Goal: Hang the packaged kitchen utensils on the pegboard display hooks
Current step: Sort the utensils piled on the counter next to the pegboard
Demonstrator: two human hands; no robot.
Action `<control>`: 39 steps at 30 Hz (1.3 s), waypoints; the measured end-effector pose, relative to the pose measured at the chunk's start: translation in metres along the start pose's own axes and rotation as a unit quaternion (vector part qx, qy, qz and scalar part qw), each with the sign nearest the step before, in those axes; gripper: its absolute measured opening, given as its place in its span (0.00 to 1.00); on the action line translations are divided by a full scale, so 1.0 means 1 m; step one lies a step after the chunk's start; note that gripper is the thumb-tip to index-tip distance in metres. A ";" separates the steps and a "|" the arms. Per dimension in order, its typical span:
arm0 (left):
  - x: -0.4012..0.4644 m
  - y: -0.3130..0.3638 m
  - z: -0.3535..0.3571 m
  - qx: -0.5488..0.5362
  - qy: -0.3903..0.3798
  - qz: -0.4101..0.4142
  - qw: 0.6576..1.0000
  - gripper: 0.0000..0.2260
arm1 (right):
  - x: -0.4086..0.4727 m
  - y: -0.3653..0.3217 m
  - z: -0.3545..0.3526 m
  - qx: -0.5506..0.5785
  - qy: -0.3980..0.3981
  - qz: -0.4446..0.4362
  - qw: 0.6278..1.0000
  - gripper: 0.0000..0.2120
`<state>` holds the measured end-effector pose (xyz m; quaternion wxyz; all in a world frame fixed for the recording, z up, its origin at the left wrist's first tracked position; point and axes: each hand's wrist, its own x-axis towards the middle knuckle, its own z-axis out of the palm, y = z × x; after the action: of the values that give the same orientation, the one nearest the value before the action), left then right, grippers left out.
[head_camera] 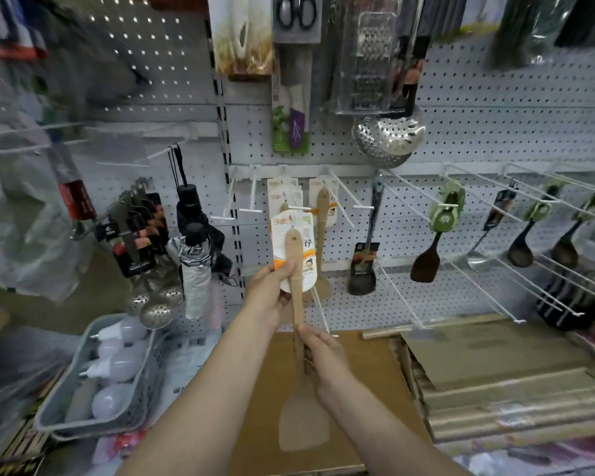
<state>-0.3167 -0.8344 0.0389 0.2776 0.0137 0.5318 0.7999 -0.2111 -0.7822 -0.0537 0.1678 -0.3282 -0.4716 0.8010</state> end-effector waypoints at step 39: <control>0.046 -0.010 -0.066 -0.031 0.056 0.003 0.998 0.10 | 0.083 -0.022 0.046 -0.048 -0.001 -0.005 0.999 0.08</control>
<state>-0.3719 -0.8659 -0.0110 0.2455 -0.0379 0.5214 0.8163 -0.3039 -0.7533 -0.0493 0.1548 -0.3328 -0.5116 0.7769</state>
